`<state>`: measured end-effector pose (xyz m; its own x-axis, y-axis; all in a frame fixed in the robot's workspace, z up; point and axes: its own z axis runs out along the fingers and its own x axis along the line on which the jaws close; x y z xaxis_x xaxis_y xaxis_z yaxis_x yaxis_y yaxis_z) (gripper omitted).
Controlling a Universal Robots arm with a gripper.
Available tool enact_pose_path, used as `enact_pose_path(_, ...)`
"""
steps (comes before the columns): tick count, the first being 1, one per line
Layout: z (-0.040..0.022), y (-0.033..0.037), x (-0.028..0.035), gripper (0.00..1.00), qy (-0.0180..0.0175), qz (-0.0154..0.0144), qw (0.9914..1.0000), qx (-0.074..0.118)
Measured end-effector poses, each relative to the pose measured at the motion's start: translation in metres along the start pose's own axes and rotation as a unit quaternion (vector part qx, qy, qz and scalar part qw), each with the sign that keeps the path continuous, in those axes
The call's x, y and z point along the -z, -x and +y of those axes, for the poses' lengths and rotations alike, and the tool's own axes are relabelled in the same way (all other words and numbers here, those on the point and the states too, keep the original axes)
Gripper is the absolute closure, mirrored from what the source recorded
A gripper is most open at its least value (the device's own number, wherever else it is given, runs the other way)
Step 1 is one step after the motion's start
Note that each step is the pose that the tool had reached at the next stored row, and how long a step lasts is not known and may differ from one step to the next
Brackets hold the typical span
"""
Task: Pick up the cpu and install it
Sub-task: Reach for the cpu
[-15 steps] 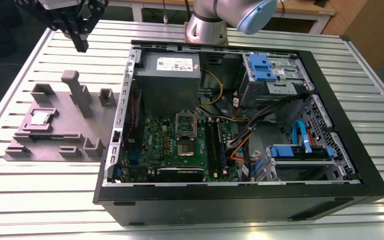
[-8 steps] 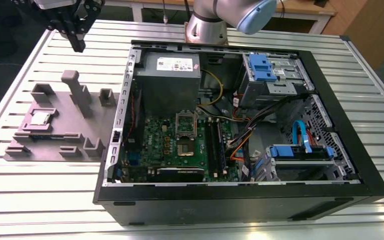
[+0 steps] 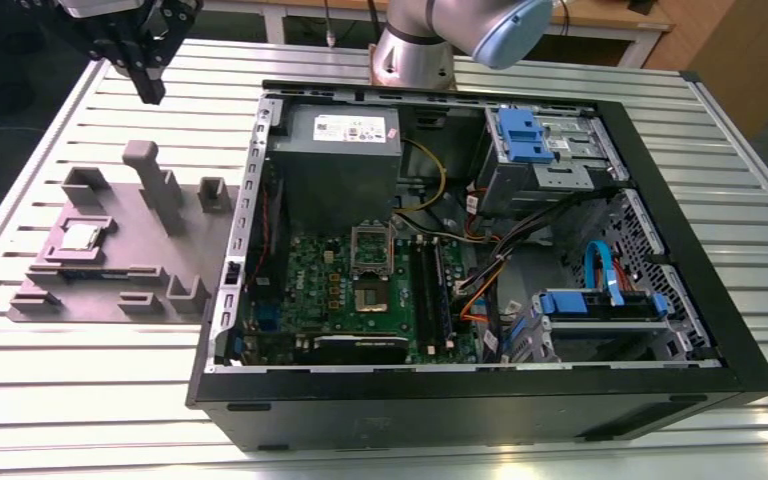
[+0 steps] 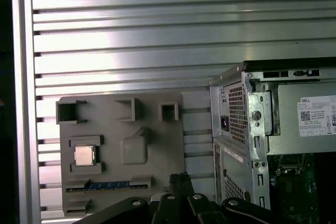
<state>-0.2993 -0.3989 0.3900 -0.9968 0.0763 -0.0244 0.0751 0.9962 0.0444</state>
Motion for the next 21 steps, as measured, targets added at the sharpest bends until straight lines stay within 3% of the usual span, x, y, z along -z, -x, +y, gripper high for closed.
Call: enact_pose_path(21, -0.0004, -0.0054, 0.0, 0.9, 0.0, 0.0, 1.0, 0.0)
